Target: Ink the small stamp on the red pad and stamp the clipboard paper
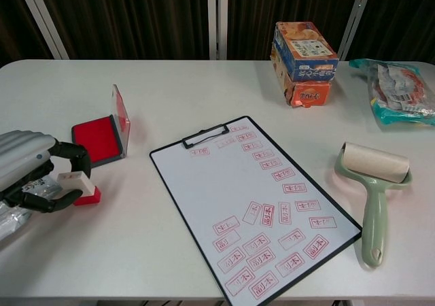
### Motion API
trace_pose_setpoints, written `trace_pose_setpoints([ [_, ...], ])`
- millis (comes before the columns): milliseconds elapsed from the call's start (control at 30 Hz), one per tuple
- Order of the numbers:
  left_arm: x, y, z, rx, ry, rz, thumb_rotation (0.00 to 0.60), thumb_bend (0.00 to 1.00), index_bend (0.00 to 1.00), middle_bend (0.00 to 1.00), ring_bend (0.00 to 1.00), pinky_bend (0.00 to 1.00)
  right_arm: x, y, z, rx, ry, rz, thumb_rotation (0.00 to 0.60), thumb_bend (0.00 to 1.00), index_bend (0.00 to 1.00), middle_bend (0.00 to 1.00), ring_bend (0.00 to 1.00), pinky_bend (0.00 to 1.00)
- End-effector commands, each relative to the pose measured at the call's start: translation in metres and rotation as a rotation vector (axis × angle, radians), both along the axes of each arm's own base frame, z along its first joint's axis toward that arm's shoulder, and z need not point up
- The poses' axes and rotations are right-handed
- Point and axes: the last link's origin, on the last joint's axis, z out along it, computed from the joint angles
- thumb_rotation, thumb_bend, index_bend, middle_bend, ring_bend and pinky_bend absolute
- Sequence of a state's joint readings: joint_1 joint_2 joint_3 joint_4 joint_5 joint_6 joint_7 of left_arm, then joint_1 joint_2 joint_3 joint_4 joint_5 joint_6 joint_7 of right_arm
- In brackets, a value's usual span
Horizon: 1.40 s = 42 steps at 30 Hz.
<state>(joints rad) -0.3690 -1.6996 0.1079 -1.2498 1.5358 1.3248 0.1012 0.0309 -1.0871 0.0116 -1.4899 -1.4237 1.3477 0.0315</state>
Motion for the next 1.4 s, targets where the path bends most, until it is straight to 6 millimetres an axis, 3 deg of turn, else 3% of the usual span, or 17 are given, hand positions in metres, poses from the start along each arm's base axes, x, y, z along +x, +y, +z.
trace_pose_setpoints([
  [33, 0.0005, 0.0019, -0.0015, 0.0, -0.001, -0.001, 0.6, 0.42, 0.68, 0.71, 1.0, 1.0, 0.0, 0.0004, 0.0006, 0.001, 0.003, -0.001, 0.6, 0.26, 0.0, 0.0, 0.0, 0.0],
  [1400, -0.0011, 0.0022, -0.0046, -0.003, 0.013, -0.021, 0.6, 0.36, 0.47, 0.53, 1.0, 1.0, -0.0041, 0.0024, -0.0021, 0.003, 0.005, -0.017, 0.6, 0.26, 0.0, 0.0, 0.0, 0.0],
])
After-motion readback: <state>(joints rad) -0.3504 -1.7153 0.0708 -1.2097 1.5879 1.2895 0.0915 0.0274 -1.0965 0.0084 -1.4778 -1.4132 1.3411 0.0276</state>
